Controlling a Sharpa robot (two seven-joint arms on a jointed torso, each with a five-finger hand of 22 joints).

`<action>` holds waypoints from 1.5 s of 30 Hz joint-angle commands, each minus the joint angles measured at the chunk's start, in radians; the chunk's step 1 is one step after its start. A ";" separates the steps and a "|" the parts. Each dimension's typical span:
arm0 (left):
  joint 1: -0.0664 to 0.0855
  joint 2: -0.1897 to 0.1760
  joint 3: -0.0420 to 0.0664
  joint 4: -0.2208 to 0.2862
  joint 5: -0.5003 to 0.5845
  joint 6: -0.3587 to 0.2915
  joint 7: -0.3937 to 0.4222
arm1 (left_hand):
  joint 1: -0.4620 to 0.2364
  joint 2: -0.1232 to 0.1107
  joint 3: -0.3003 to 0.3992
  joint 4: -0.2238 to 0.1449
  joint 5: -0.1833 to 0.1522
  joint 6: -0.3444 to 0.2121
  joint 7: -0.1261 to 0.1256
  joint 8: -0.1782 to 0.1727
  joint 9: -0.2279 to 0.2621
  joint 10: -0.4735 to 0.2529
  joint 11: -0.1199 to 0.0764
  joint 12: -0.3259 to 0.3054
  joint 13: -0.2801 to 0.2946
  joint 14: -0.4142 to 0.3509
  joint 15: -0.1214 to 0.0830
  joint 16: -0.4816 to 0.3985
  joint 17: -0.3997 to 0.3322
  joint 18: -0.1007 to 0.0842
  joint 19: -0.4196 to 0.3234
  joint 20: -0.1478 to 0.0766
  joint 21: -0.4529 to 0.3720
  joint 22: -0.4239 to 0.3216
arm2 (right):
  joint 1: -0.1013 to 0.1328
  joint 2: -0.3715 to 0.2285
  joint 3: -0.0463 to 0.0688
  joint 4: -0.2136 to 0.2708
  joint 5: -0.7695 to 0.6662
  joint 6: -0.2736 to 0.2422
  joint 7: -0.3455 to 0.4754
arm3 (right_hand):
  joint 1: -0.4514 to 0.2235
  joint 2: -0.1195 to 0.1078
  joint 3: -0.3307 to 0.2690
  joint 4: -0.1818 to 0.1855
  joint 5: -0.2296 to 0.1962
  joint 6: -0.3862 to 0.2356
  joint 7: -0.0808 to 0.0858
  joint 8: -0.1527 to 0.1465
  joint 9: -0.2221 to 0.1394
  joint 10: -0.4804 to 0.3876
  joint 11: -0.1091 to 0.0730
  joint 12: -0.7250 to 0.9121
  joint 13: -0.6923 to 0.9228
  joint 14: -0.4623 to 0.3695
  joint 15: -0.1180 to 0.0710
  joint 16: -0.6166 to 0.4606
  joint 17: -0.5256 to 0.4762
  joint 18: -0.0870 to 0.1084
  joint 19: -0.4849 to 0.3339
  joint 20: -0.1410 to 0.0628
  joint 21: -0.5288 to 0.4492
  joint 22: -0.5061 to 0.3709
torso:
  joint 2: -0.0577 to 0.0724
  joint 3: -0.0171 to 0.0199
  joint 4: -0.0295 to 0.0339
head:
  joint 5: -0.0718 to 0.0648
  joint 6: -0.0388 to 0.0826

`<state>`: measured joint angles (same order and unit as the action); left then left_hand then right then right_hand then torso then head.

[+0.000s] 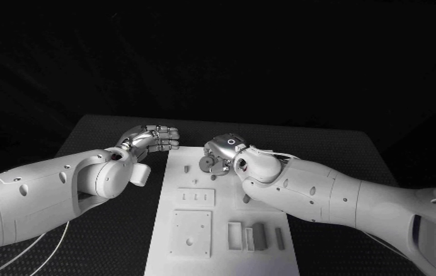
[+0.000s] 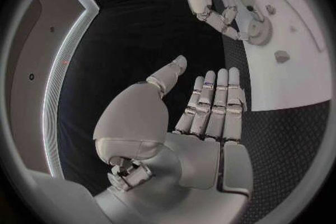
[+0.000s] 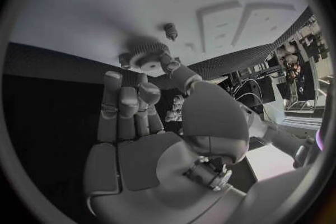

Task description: Assemble the parts on the task board

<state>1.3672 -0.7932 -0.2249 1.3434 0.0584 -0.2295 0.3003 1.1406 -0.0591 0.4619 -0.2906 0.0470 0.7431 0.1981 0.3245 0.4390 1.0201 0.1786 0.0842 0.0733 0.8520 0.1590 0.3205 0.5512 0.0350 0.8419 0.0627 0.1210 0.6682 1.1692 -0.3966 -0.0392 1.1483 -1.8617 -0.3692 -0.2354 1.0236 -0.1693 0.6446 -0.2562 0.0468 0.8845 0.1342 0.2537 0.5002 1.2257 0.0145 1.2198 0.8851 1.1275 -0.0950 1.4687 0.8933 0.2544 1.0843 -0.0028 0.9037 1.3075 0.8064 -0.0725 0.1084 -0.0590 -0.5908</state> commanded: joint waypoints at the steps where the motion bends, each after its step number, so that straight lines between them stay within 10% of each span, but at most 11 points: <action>1: 0.001 0.001 0.001 0.003 0.002 0.014 0.009 | 0.003 0.002 -0.005 -0.001 0.003 -0.004 0.004 -0.003 -0.001 -0.006 0.000 -0.003 -0.001 0.003 0.007 -0.007 0.002 0.015 0.002 0.003 -0.005 -0.001 | -0.001 -0.001 0.000 -0.004 0.011 0.026 0.006 | 0.000 -0.015 0.002 0.010 0.002 -0.011 0.003 -0.005 -0.002 -0.003 0.009 -0.006 -0.001 -0.001 0.011 -0.004 -0.002 0.007 -0.004 0.007 -0.008 0.007 | 0.001 0.0002 -0.0016 | 0.001 -0.001; 23: 0.001 0.000 0.001 -0.002 0.002 0.013 0.011 | 0.003 0.002 -0.005 0.000 0.003 -0.004 0.004 -0.003 -0.001 -0.006 0.000 -0.004 -0.001 0.003 0.007 -0.007 0.002 0.015 0.002 0.003 -0.006 -0.001 | -0.001 -0.055 0.001 0.039 0.064 -0.059 0.026 | -0.002 -0.022 0.004 0.028 0.002 -0.016 0.007 -0.007 -0.004 -0.004 0.012 -0.004 -0.001 -0.001 0.015 -0.002 -0.001 0.007 -0.002 0.008 -0.007 0.009 | 0.000 0.0019 -0.0009 | 0.000 0.006; 31: 0.001 -0.008 0.001 -0.005 0.002 0.017 0.012 | 0.004 0.002 -0.005 0.000 0.003 -0.003 0.004 -0.003 -0.001 -0.006 0.000 -0.004 -0.001 0.004 0.007 -0.008 0.002 0.015 0.002 0.003 -0.006 -0.001 | 0.011 -0.161 0.055 0.110 0.187 -0.054 0.099 | 0.001 -0.033 0.007 0.035 0.002 -0.015 0.008 -0.007 -0.004 0.000 0.013 -0.001 0.000 0.002 0.016 0.000 0.000 0.007 0.003 0.006 -0.005 0.009 | -0.001 0.0027 -0.0066 | -0.003 0.017; 45: 0.001 -0.012 0.001 -0.014 0.001 0.027 0.019 | 0.004 0.000 -0.006 -0.001 0.003 -0.002 0.002 -0.002 -0.001 -0.004 -0.001 -0.003 0.000 0.003 0.007 -0.009 0.003 0.015 0.002 0.003 -0.007 -0.002 | 0.061 -0.349 0.057 0.080 0.448 0.048 0.379 | 0.015 -0.021 -0.004 0.006 0.002 -0.039 0.019 -0.017 -0.008 -0.041 0.025 -0.012 -0.001 -0.038 0.028 -0.018 -0.003 0.006 -0.044 0.023 -0.026 0.012 | 0.001 0.0115 -0.0184 | -0.012 0.030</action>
<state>1.3673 -0.8070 -0.2247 1.3281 0.0583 -0.2219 0.3032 1.1406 -0.0591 0.4619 -0.2906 0.0470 0.7431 0.1981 0.3245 0.4391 1.0201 0.1786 0.0842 0.0733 0.8556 0.1626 0.3166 0.5525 0.0392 0.8419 0.0627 0.1170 0.6675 1.2304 -0.7444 0.0179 1.2334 -1.4784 -0.3695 0.0584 1.0349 -0.1922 0.6405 -0.2470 0.0466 0.8538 0.1541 0.2416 0.4928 1.1914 0.0377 1.2104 0.8827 1.0967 -0.0697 1.4550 0.8897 0.2468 1.0470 0.0233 0.8810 1.3074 0.8071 -0.0637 0.0927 -0.0696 -0.5611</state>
